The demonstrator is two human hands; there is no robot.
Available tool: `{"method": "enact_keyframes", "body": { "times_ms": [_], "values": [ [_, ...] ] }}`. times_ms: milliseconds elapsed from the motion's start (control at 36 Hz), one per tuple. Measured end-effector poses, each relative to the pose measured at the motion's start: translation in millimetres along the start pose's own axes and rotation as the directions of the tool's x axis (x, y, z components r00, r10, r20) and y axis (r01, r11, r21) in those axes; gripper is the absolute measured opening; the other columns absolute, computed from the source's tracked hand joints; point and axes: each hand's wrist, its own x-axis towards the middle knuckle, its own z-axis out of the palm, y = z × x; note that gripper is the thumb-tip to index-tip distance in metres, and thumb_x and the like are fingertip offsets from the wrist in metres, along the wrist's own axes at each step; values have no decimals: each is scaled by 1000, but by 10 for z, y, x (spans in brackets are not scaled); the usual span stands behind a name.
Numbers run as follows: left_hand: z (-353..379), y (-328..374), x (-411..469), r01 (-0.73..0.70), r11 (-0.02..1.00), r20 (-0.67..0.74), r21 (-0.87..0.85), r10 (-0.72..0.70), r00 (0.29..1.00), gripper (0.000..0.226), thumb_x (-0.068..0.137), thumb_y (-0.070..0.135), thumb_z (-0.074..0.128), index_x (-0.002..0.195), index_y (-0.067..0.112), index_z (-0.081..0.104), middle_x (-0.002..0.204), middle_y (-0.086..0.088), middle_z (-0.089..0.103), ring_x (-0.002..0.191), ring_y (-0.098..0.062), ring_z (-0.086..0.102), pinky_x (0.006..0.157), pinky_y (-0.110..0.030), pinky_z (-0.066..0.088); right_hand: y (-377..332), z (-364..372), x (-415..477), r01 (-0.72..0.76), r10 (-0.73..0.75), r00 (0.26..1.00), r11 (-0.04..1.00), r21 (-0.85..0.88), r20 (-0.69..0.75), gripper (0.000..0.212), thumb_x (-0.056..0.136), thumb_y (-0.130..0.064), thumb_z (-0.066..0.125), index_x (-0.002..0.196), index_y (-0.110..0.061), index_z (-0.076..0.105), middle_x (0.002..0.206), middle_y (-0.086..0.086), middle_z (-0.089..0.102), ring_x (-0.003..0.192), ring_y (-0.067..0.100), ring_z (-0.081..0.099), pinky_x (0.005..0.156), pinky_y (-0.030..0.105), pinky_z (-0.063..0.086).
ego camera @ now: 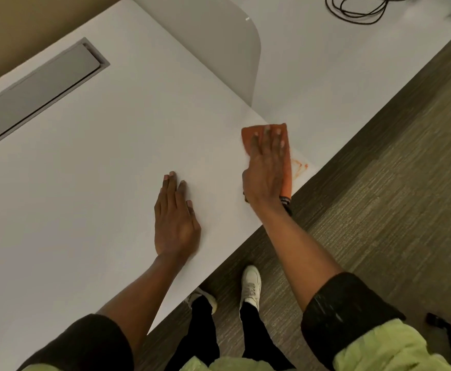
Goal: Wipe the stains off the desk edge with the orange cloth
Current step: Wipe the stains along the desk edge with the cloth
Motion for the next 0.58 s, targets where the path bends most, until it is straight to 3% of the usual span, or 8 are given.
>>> {"method": "enact_keyframes", "body": {
  "times_ms": [83,194,306,444,528,583],
  "values": [
    [7,-19,9,23,1000,10,-17,-22,1000,55,118,32,30,172,24,20,184,9,7,169,-8,-1,136,-34,5,-102,26,-352,-7,9,1000,999,45,-28,78,90,-4,43,165,-10,23,175,22,14,164,40,4,134,52,11],
    [30,-20,-10,22,1000,5,-11,-22,1000,56,119,32,30,173,24,17,184,9,4,169,-8,-2,136,-35,6,-345,131,-782,228,-236,972,957,176,23,78,86,1,27,163,-8,30,173,23,20,163,43,8,132,57,17],
    [40,-33,-14,19,999,4,-26,-19,1000,56,119,32,29,173,22,18,184,8,5,170,-8,-1,137,-36,7,-407,152,-403,321,-331,943,929,184,27,76,90,11,44,163,-7,32,173,21,20,164,40,7,133,53,12],
    [37,-53,-6,1,1000,-11,-14,-1,1000,55,118,33,28,172,23,20,183,10,6,169,-7,-2,136,-35,7,-176,72,216,131,-130,991,990,60,-12,76,92,6,48,164,-10,28,174,21,20,164,39,8,134,50,9],
    [44,-55,1,-9,1000,-15,-5,9,1000,54,118,32,28,171,22,22,183,8,6,169,-6,-3,136,-33,6,-7,39,236,-32,34,998,998,52,-52,77,93,3,53,164,-9,26,174,22,18,164,39,7,134,51,9],
    [44,-60,6,-9,1000,-12,-7,9,1000,54,118,31,29,171,20,22,184,7,6,169,-7,-3,137,-35,7,-24,58,86,-60,64,996,997,55,-69,79,92,3,54,165,-9,24,174,22,17,164,39,7,134,50,8]
  ]
}}
